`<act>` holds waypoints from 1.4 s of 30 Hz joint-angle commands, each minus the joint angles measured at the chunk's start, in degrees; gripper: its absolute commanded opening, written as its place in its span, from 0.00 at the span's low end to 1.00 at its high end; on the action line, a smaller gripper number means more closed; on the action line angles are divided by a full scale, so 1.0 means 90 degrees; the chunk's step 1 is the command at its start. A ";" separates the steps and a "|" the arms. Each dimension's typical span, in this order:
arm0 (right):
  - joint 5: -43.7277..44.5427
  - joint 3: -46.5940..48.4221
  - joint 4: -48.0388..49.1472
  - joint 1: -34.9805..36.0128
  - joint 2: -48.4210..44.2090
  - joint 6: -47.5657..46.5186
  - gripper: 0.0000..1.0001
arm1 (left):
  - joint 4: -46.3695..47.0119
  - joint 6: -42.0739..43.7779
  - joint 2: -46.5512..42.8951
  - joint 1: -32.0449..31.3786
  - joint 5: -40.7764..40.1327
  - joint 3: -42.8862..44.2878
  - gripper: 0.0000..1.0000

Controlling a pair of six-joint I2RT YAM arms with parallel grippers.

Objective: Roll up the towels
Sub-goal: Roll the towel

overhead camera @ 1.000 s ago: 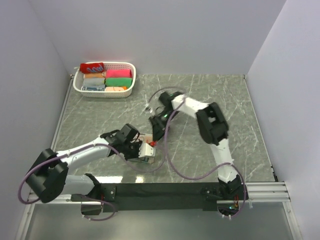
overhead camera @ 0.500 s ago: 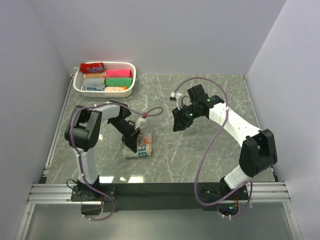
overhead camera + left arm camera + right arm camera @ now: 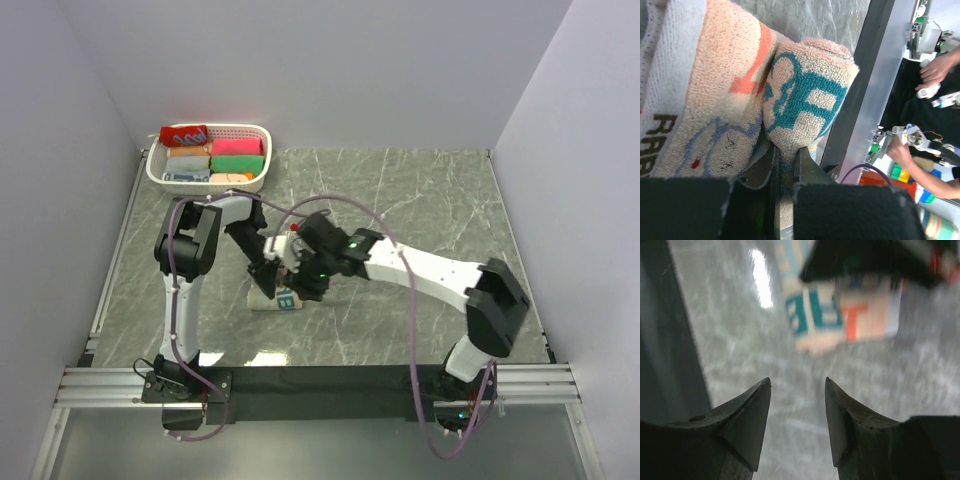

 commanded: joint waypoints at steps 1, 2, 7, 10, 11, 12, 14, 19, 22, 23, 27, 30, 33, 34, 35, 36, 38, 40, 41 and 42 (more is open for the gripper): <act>0.0959 0.0537 0.0888 0.0569 0.0678 -0.0107 0.55 | 0.0779 0.0205 0.0262 0.0047 -0.0688 0.0195 0.01; 0.1183 0.0703 0.0948 0.0668 0.0825 -0.0127 0.55 | 0.0770 0.0185 0.0281 0.0057 -0.0688 0.0205 0.01; 0.1692 0.0803 0.1338 0.1138 0.1460 -0.0438 0.74 | 0.0731 0.0195 0.0330 0.0067 -0.0698 0.0264 0.02; 0.2014 0.0792 0.1407 0.1284 0.1792 -0.0585 0.75 | 0.0769 0.0176 0.0340 0.0076 -0.0727 0.0273 0.02; 0.2035 0.0763 0.1427 0.1304 0.1851 -0.0615 0.75 | 0.0799 0.0166 0.0330 0.0076 -0.0737 0.0273 0.02; 0.2064 0.0744 0.1456 0.1314 0.1939 -0.0644 0.75 | 0.0818 0.0146 0.0330 0.0076 -0.0727 0.0273 0.02; 0.2045 0.0637 0.1466 0.1333 0.2017 -0.0790 0.69 | 0.0838 0.0117 0.0350 0.0086 -0.0669 0.0303 0.02; 0.1879 0.0431 0.1330 0.1343 0.2301 -0.0830 0.42 | 0.0857 0.0068 0.0311 0.0115 -0.0532 0.0420 0.02; 0.1703 0.0227 0.1290 0.1314 0.2350 -0.0859 0.22 | 0.0819 0.0146 0.0135 0.0164 -0.0366 0.0371 0.08; 0.1577 0.0207 0.1251 0.1304 0.2359 -0.0849 0.16 | 0.0789 0.0185 0.0067 0.0174 -0.0279 0.0371 0.11; 0.0721 0.0352 0.0735 0.1139 0.2408 -0.0810 0.00 | 0.0818 0.0097 -0.0274 0.0446 0.0150 0.0294 0.31; -0.0032 0.0528 0.0295 0.0885 0.2409 -0.0771 0.00 | 0.1198 -0.0175 -0.0860 0.0925 0.0706 0.0118 0.43; -0.0445 0.0568 0.0089 0.0689 0.2418 -0.0645 0.00 | 0.1638 -0.0566 -0.1417 0.1471 0.1069 -0.0067 0.53; -0.0639 0.0616 -0.0017 0.0650 0.2438 -0.0596 0.00 | 0.1716 -0.0644 -0.1524 0.1753 0.1234 -0.0107 0.54; -0.0718 0.0646 -0.0057 0.0611 0.2467 -0.0566 0.00 | 0.1833 -0.0790 -0.1719 0.1891 0.1303 -0.0136 0.54; -0.0816 0.0684 -0.0106 0.0533 0.2535 -0.0537 0.00 | 0.1873 -0.0849 -0.1817 0.1941 0.1362 -0.0185 0.54; -0.1108 0.0889 -0.0282 0.0455 0.2642 -0.0430 0.00 | 0.1999 -0.1005 -0.2100 0.2545 0.1489 -0.0244 0.54; -0.1372 0.1278 -0.0573 0.0260 0.2925 -0.0284 0.00 | 0.2097 -0.1065 -0.2335 0.3003 0.1519 -0.0439 0.55; -0.1712 0.1445 -0.0701 0.0182 0.3158 -0.0244 0.00 | 0.2156 -0.1065 -0.2597 0.3141 0.1480 -0.0526 0.55; -0.1880 0.1601 -0.0828 0.0104 0.3286 -0.0196 0.00 | 0.2156 -0.0988 -0.2764 0.3249 0.1422 -0.0759 0.55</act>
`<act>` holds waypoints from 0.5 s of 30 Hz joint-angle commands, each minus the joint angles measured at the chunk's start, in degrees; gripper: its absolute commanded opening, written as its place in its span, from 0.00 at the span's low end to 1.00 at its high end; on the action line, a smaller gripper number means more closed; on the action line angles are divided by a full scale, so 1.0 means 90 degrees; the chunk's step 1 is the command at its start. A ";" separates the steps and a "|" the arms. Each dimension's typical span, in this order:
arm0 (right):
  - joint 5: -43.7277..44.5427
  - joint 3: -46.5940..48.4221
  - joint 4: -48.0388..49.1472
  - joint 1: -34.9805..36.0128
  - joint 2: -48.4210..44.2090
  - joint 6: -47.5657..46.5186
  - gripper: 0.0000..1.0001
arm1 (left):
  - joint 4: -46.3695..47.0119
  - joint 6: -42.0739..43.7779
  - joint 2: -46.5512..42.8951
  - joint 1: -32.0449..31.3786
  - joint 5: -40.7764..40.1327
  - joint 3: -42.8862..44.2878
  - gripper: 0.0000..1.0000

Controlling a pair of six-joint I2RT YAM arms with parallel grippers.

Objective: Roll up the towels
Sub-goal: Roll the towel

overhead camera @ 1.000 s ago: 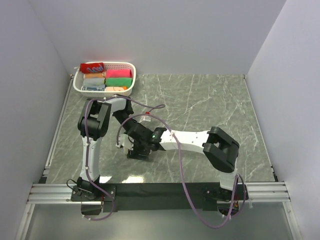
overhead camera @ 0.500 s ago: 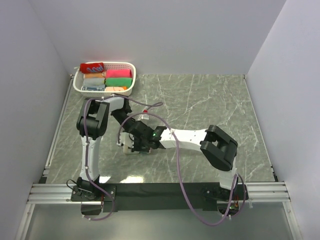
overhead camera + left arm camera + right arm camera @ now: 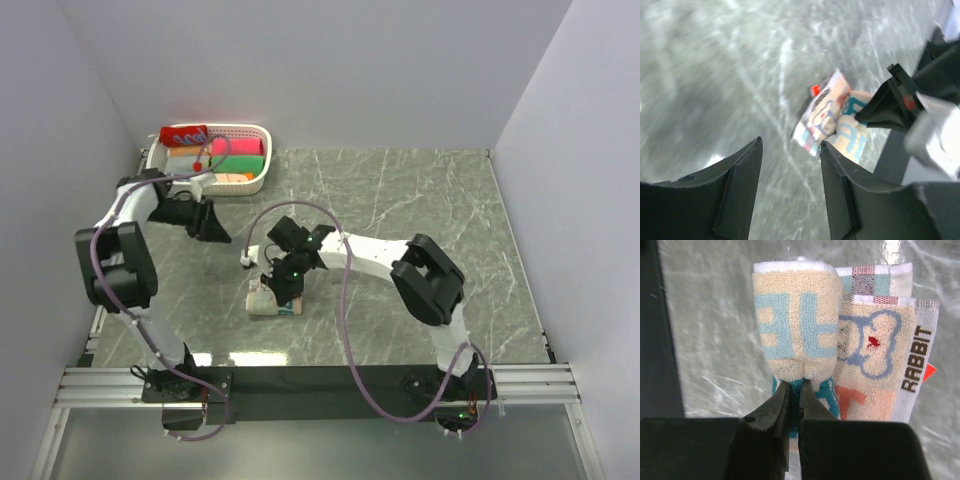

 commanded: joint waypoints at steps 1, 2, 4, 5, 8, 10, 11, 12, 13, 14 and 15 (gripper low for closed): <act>-0.1166 0.0533 -0.1389 -0.0348 0.0814 0.0455 0.00 | 0.0228 0.0047 -0.0933 0.0394 0.0169 -0.0521 0.56; -0.1555 0.0681 -0.1498 -0.0437 0.1057 0.0505 0.00 | 0.0276 0.0271 -0.1169 0.0395 -0.0093 -0.0686 0.56; -0.1977 0.1080 -0.1819 -0.0670 0.1303 0.0592 0.00 | 0.0607 0.0487 -0.2034 0.0366 -0.0339 -0.1379 0.57; -0.2356 0.1209 -0.1918 -0.0730 0.1526 0.0603 0.00 | 0.0763 0.0643 -0.2340 0.0317 -0.0601 -0.1633 0.59; -0.2720 0.1678 -0.2348 -0.0954 0.2015 0.0554 0.00 | 0.1271 0.1179 -0.3548 -0.0199 -0.1110 -0.2678 0.61; -0.2935 0.1989 -0.2601 -0.1014 0.2260 0.0535 0.00 | 0.1748 0.1366 -0.4147 -0.0870 -0.1627 -0.3498 0.62; -0.2994 0.2107 -0.2709 -0.1082 0.2522 0.0515 0.00 | 0.1954 0.1415 -0.4701 -0.1165 -0.1774 -0.3762 0.63; -0.3043 0.2234 -0.2835 -0.1102 0.2650 0.0476 0.00 | 0.2159 0.1416 -0.4957 -0.1429 -0.1901 -0.4228 0.64; -0.3150 0.2448 -0.3020 -0.1111 0.2758 0.0427 0.00 | 0.2345 0.1377 -0.5395 -0.1983 -0.2183 -0.4446 0.65; -0.3189 0.2527 -0.3080 -0.1140 0.2933 0.0437 0.00 | 0.2801 0.1241 -0.5573 -0.2288 -0.2331 -0.4651 0.66; -0.3238 0.2586 -0.3110 -0.1150 0.3003 0.0437 0.00 | 0.3009 0.1163 -0.5720 -0.2571 -0.2516 -0.4972 0.66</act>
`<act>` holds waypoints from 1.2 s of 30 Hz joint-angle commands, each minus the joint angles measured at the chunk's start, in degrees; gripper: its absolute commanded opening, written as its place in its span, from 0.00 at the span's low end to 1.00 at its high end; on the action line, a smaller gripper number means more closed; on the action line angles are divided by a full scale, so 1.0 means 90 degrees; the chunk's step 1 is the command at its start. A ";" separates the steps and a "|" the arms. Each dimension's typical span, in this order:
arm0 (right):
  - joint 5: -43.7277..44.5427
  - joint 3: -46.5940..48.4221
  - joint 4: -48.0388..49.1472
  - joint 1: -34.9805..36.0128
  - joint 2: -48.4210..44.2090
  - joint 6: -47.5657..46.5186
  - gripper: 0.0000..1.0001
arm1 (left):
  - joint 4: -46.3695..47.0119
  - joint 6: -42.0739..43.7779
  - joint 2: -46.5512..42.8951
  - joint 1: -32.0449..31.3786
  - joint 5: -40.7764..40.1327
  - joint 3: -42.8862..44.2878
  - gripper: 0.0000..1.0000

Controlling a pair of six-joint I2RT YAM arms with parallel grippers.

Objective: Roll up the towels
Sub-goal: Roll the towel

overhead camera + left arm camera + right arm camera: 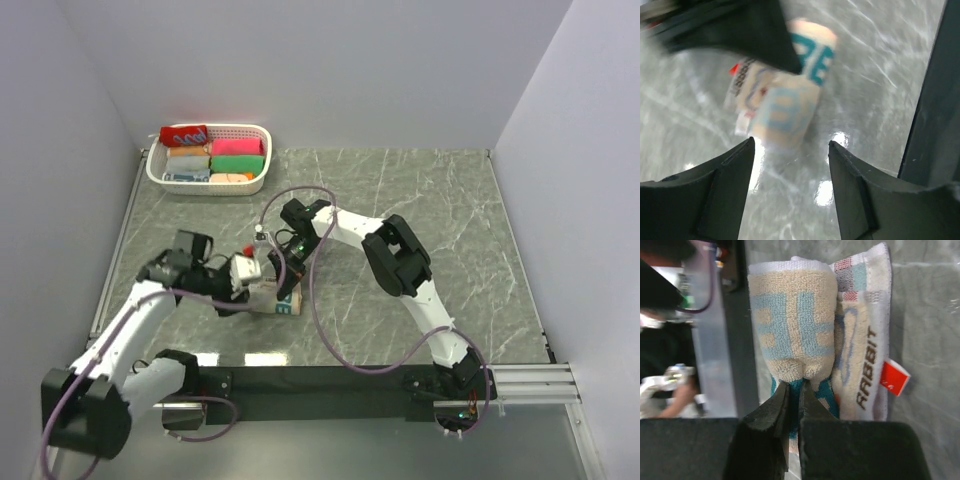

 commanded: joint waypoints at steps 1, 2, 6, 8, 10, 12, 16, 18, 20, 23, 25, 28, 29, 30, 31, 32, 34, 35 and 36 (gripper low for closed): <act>0.0196 0.0158 -0.0839 0.0054 0.0647 -0.0214 0.00 | 0.1373 0.0089 -0.0599 -0.1146 -0.1122 -0.0693 0.66; 0.0185 0.0197 -0.0869 0.0044 0.0745 -0.0214 0.00 | 0.1695 0.0001 -0.0649 -0.1374 -0.1290 -0.0810 0.67; 0.0166 0.0208 -0.0908 -0.0004 0.0872 -0.0273 0.00 | 0.2262 0.0019 -0.0523 -0.2127 -0.1770 -0.1133 0.67; 0.0146 0.0149 -0.0879 -0.0034 0.0872 -0.0273 0.00 | 0.2313 0.0166 -0.0318 -0.2371 -0.1809 -0.1134 0.66; 0.0146 0.0091 -0.0821 -0.0053 0.0873 -0.0263 0.00 | 0.2303 0.0273 -0.0066 -0.2624 -0.1829 -0.1095 0.65; 0.0127 0.0081 -0.0801 -0.0073 0.0863 -0.0253 0.00 | 0.2313 0.0390 0.0092 -0.2772 -0.1916 -0.1114 0.65; 0.0126 0.0168 -0.0781 -0.0092 0.0892 -0.0195 0.00 | 0.2236 0.0683 0.0559 -0.3142 -0.2131 -0.1212 0.56; 0.0156 0.0168 -0.0733 -0.0131 0.0863 -0.0136 0.00 | 0.2089 0.0645 0.0775 -0.3182 -0.2267 -0.1135 0.50; 0.0273 0.0207 -0.0703 -0.0209 0.0717 -0.0019 0.01 | 0.1701 0.0518 0.1097 -0.3183 -0.2327 -0.0940 0.34; 0.0594 -0.0153 -0.0216 -0.0346 0.0124 0.0410 0.14 | 0.1144 0.0430 0.1390 -0.3173 -0.2327 -0.0763 0.18; 0.0780 -0.0494 0.0154 -0.0560 -0.0229 0.0664 0.24 | 0.0898 0.0371 0.1585 -0.3163 -0.2191 -0.0617 0.10; 0.1365 -0.0642 0.0245 -0.0960 -0.0864 0.0733 0.35 | 0.0576 0.0011 0.1956 -0.3066 -0.1938 -0.0431 0.03; 0.1667 -0.0642 0.0186 -0.1068 -0.1194 0.0646 0.41 | 0.0497 -0.0077 0.2054 -0.3036 -0.1878 -0.0363 0.02; 0.1863 -0.0652 0.0157 -0.1195 -0.1391 0.0549 0.41 | 0.0390 -0.0165 0.2152 -0.2988 -0.1810 -0.0227 0.01; 0.1962 -0.0768 0.0185 -0.1515 -0.1606 0.0499 0.42 | 0.0302 -0.0292 0.2375 -0.2891 -0.1751 -0.0139 0.01; 0.2146 -0.0846 0.0224 -0.1673 -0.2072 0.0470 0.42 | 0.0243 -0.0351 0.2494 -0.2832 -0.1606 -0.0031 0.01; 0.2323 -0.1177 0.0351 -0.2208 -0.2553 0.0362 0.42 | -0.0020 -0.0439 0.2931 -0.2589 -0.1458 0.0349 0.01; 0.2401 -0.1305 0.0381 -0.2415 -0.3010 0.0323 0.42 | -0.0098 -0.0517 0.3079 -0.2500 -0.1274 0.0486 0.01; 0.2518 -0.1422 0.0391 -0.2571 -0.3237 0.0207 0.42 | -0.0205 -0.0556 0.3264 -0.2402 -0.1204 0.0797 0.01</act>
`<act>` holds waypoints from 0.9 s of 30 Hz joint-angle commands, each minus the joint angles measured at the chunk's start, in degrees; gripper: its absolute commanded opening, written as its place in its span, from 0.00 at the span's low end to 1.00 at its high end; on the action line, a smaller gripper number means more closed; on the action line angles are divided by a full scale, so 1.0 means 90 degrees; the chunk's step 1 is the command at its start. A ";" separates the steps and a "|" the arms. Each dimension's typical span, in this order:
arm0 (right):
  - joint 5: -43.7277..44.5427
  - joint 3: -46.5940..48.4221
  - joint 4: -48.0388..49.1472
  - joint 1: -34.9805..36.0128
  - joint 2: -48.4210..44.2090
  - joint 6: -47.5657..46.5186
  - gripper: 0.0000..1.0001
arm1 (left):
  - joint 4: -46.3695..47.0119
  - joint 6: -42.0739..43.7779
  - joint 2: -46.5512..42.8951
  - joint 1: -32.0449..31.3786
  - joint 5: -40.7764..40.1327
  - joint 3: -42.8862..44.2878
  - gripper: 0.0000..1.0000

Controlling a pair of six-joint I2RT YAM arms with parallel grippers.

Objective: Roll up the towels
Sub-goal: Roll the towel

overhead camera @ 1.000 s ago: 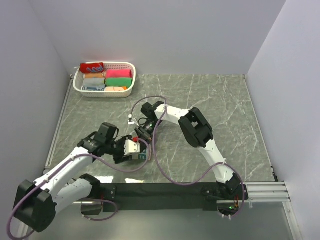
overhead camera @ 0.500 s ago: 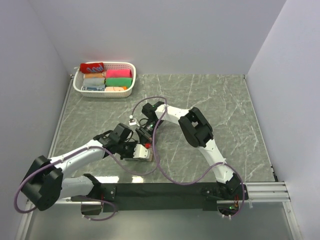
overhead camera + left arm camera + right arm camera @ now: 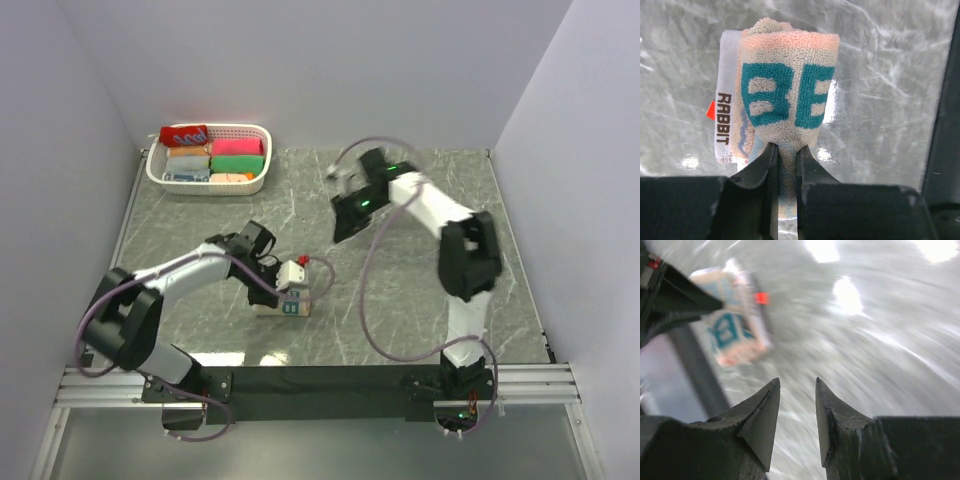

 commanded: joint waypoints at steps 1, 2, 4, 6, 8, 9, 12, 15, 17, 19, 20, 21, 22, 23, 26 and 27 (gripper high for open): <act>0.0790 -0.0502 0.0240 -0.0862 -0.1334 -0.0377 0.42 | -0.1441 -0.0435 0.1016 0.0410 0.0345 0.0367 0.01; 0.0839 -0.0659 0.0269 -0.0962 -0.1819 -0.0435 0.42 | -0.1608 -0.0445 0.1222 0.0509 0.0433 0.0745 0.01; 0.1052 -0.1126 0.0357 -0.1108 -0.2320 -0.0708 0.41 | -0.1988 -0.0503 0.1816 0.0752 0.0658 0.1138 0.01; 0.1365 -0.1392 0.0241 -0.1119 -0.2897 -0.1233 0.37 | -0.2205 -0.0533 0.2219 0.0900 0.0814 0.1734 0.01; 0.1707 -0.1714 0.0085 -0.1129 -0.3258 -0.1402 0.27 | -0.2535 -0.0523 0.2805 0.1056 0.0873 0.2124 0.01; 0.1728 -0.1773 -0.0003 -0.1148 -0.3366 -0.1586 0.25 | -0.2634 -0.0514 0.3000 0.1105 0.0902 0.2494 0.01; 0.1582 -0.2027 -0.0140 -0.1080 -0.3835 -0.1725 0.24 | -0.2917 -0.0513 0.3596 0.1242 0.0961 0.3119 0.02; 0.1727 -0.2067 -0.0248 -0.0710 -0.3973 -0.1822 0.24 | -0.3035 -0.0513 0.3948 0.1291 0.0845 0.3522 0.03; 0.2222 -0.2145 -0.0190 -0.0037 -0.4012 -0.1881 0.26 | -0.3065 -0.0562 0.4105 0.1310 0.0805 0.3668 0.05; 0.2382 -0.2213 -0.0073 0.0664 -0.4070 -0.1959 0.27 | -0.3143 -0.0552 0.4241 0.1330 0.0796 0.3728 0.06; 0.2430 -0.2204 -0.0033 0.0871 -0.4041 -0.1940 0.29 | -0.3153 -0.0553 0.4290 0.1330 0.0757 0.3747 0.06; 0.2460 -0.2145 0.0006 0.1057 -0.4003 -0.1882 0.30 | -0.3143 -0.0553 0.4320 0.1340 0.0756 0.3747 0.06; 0.2470 -0.2116 0.0112 0.1204 -0.3954 -0.1833 0.32 | -0.3104 -0.0582 0.4359 0.1359 0.0737 0.3747 0.07; 0.2509 -0.2106 0.0200 0.1553 -0.3828 -0.1794 0.36 | -0.3104 -0.0591 0.4388 0.1369 0.0737 0.3767 0.07; 0.2782 -0.2038 0.0727 0.2218 -0.3448 -0.1550 0.54 | -0.3114 -0.0630 0.4496 0.1427 0.0785 0.3854 0.08; 0.2908 -0.1950 0.0845 0.2434 -0.3281 -0.1424 0.59 | -0.3123 -0.0621 0.4525 0.1437 0.0795 0.3884 0.09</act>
